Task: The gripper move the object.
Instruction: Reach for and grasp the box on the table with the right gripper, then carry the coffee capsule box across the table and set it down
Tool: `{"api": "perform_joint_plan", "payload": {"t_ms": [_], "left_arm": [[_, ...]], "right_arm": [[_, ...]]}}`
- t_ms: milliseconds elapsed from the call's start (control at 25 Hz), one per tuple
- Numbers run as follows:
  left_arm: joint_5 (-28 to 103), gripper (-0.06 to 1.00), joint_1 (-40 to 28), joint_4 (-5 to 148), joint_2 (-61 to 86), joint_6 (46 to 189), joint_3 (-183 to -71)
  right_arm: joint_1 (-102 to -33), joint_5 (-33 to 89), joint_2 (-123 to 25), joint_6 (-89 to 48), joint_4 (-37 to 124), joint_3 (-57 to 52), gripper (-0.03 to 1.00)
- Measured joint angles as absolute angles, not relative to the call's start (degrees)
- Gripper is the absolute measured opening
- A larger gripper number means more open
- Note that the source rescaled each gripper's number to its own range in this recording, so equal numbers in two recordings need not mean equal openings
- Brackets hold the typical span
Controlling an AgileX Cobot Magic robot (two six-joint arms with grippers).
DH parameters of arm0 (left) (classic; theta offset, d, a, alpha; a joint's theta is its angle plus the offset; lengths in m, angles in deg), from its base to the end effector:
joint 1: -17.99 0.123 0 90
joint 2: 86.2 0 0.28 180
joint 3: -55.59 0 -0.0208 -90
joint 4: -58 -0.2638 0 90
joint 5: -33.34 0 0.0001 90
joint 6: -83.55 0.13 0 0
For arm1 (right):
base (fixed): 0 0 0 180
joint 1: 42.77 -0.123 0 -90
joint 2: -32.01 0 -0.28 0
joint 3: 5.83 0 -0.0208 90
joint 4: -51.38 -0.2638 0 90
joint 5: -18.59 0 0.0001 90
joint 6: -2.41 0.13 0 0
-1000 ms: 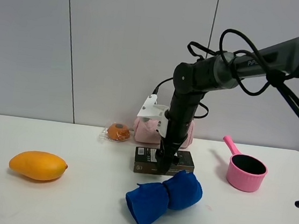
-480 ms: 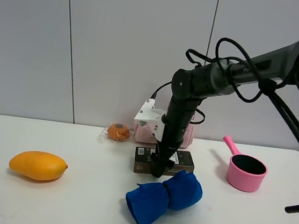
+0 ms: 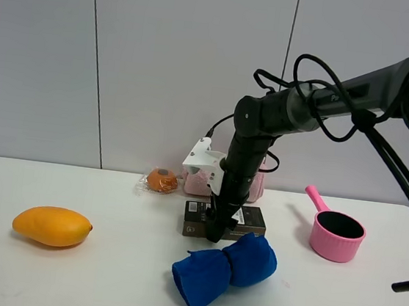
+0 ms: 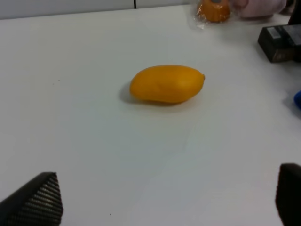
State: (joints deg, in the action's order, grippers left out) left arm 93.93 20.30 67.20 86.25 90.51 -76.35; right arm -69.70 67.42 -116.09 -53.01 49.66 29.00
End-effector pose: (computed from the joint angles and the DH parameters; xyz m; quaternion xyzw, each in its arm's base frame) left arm 0.0448 -0.0163 0.2697 0.0378 0.8454 -0.0373 0.5315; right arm 0.4695 0.2418 0.0622 -0.6442 0.7487 -0.0260 0.1539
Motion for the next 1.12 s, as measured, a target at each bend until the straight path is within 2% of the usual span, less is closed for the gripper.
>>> {"api": "perform_joint_plan", "payload": {"t_ms": [40, 80, 360, 400, 440, 760, 1120], "left_arm": [[93.93, 1.00, 20.30, 67.20, 86.25, 90.51, -76.35], [93.93, 1.00, 20.30, 67.20, 86.25, 90.51, -76.35], [93.93, 1.00, 20.30, 67.20, 86.25, 90.51, -76.35], [93.93, 1.00, 20.30, 67.20, 86.25, 90.51, -76.35], [93.93, 1.00, 20.30, 67.20, 86.25, 90.51, -76.35], [93.93, 1.00, 20.30, 67.20, 86.25, 90.51, -76.35], [93.93, 1.00, 20.30, 67.20, 86.25, 90.51, -76.35]], "right_arm": [[-69.70, 67.54, -116.11, -53.01, 49.66, 29.00, 0.16], [-69.56, 67.61, -116.11, -53.01, 49.66, 29.00, 0.13], [-69.35, 67.60, -115.97, -50.33, 49.55, 29.05, 0.12], [-69.35, 67.66, -115.71, -49.43, 49.53, 29.17, 0.09], [-69.35, 67.80, -115.34, -48.42, 49.48, 29.58, 0.00], [-70.38, 74.75, -103.89, -33.97, 43.56, 39.40, 0.00], [-81.08, 85.30, -97.19, -34.90, 37.18, 46.42, 0.00]]}}
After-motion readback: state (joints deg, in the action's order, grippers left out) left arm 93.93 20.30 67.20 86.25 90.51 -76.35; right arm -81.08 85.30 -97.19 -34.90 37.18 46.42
